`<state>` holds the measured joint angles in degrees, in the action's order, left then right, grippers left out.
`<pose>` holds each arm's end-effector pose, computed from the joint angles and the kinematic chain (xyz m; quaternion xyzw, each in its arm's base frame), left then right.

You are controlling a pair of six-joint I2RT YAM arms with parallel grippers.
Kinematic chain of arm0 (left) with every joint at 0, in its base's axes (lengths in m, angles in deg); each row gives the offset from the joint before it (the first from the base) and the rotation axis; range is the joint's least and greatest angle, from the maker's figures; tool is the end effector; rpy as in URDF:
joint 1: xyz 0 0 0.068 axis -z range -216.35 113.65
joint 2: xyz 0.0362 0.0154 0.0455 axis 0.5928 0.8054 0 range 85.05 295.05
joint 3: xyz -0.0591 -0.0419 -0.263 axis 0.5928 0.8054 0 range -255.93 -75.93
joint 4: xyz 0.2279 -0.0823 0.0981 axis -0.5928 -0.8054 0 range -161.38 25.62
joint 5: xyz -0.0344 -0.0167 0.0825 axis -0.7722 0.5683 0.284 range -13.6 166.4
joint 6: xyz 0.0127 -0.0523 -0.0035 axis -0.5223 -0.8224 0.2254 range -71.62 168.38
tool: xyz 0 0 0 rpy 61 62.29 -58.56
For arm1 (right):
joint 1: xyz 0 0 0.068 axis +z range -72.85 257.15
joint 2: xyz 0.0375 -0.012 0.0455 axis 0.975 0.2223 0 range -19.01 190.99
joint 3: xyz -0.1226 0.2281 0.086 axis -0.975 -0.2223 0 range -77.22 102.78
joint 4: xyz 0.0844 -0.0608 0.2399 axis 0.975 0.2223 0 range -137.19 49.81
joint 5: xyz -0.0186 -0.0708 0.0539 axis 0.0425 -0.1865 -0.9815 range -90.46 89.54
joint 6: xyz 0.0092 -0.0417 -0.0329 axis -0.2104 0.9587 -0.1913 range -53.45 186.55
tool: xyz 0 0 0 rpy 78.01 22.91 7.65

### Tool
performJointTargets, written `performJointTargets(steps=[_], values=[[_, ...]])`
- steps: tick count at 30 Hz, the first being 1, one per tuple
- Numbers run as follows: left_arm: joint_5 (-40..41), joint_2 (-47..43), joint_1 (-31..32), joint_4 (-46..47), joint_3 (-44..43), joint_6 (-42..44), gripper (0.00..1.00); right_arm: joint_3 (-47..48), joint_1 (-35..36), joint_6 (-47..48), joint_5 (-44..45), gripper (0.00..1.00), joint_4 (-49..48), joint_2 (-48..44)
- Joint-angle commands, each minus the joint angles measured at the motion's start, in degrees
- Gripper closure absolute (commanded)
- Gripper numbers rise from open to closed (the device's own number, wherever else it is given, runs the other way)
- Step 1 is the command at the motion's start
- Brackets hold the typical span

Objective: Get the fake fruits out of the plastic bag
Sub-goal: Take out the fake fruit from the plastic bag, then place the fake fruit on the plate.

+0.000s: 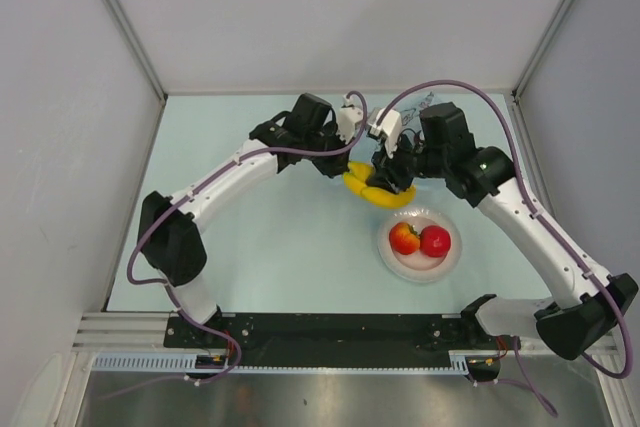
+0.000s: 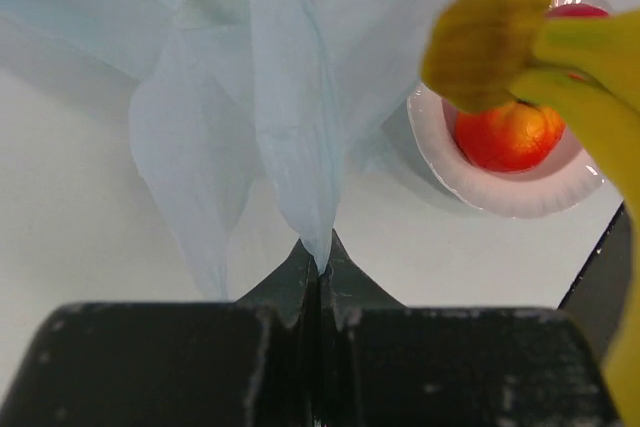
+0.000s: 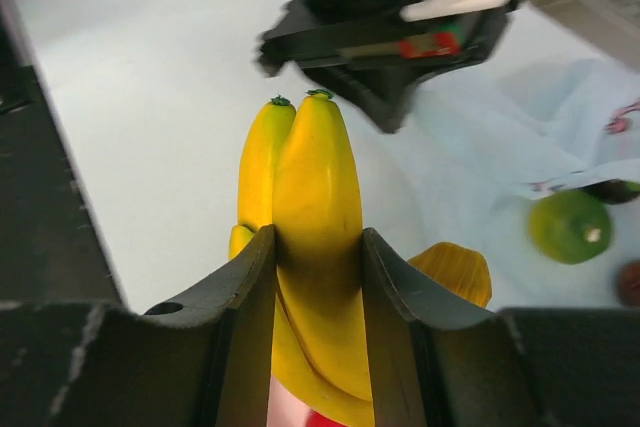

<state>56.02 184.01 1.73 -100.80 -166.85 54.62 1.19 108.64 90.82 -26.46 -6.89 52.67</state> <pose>0.2983 -0.2495 0.3242 0.4058 0.8146 -0.2614 0.3216 0.2150 0.1500 0.3939 -0.4955 0.7091 0.2268 0.4474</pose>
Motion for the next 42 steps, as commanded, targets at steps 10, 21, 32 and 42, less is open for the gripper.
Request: performJointTargets(steps=[10, 21, 32, 42], values=[[5.97, 0.53, -0.38, 2.68, -2.87, -2.46, 0.99, -1.32, 1.12, 12.01, 8.24, 1.00, 31.24, -5.93], [5.27, 0.62, -0.38, 2.94, -2.69, -2.46, 0.99, -17.67, 2.70, 14.48, 20.99, 1.00, 25.37, -16.92], [5.26, 0.80, -0.38, 2.85, -2.43, -2.55, 1.00, -30.76, 5.16, 22.21, 25.91, 1.00, 15.78, -25.61], [5.00, 0.62, -0.38, 3.11, -1.72, -2.55, 1.00, -38.85, 7.71, 30.39, 25.91, 1.00, 12.01, -30.81]])
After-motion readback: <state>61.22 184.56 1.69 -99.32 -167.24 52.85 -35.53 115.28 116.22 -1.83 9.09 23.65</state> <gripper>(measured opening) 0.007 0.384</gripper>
